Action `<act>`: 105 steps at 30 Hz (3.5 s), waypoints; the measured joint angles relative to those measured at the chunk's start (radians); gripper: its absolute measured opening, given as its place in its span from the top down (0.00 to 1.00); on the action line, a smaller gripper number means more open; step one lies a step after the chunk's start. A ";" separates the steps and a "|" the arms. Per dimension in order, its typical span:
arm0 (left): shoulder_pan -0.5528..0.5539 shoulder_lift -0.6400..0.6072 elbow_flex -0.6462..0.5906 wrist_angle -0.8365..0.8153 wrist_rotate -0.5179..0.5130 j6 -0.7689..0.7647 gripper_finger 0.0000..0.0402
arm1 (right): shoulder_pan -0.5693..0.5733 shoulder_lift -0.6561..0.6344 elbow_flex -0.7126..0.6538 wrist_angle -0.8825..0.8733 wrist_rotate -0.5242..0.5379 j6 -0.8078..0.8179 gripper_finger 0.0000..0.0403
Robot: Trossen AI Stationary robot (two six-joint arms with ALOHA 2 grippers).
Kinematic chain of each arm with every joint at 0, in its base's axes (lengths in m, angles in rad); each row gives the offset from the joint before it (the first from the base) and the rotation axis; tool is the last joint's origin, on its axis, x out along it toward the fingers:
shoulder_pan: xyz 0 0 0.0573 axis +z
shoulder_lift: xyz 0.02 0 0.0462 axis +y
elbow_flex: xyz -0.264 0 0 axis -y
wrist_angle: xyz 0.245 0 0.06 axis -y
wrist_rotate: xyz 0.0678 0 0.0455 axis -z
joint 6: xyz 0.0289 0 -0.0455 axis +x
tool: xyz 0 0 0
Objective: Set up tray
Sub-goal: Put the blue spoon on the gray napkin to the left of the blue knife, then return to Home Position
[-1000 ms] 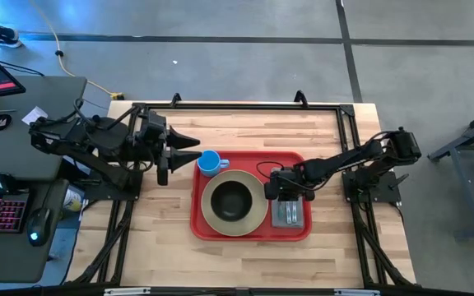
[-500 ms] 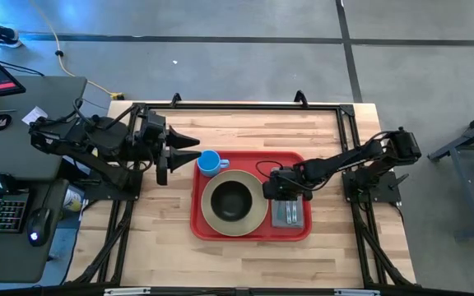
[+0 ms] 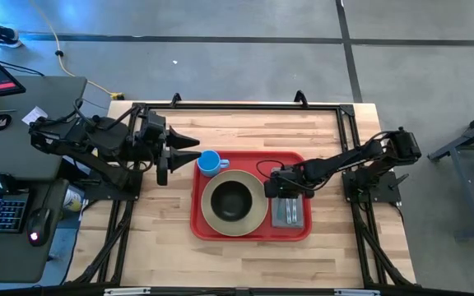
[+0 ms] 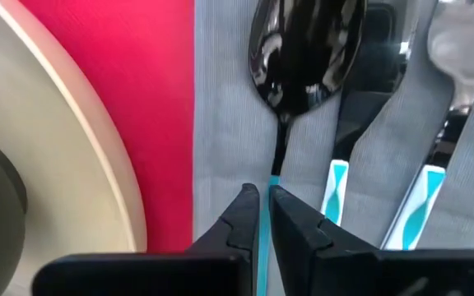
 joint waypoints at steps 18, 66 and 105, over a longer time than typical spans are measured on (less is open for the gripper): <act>0.000 0.000 0.000 -0.016 0.000 0.000 0.43 | 0.000 0.000 0.000 -0.024 0.088 -0.084 0.90; 0.001 -0.204 -0.189 -0.081 0.084 0.109 0.76 | 0.087 -0.550 0.061 0.007 0.298 -0.559 0.93; 0.361 -0.975 -1.318 0.648 0.373 -0.006 0.95 | 0.195 -1.390 -0.726 0.937 0.639 -1.212 1.00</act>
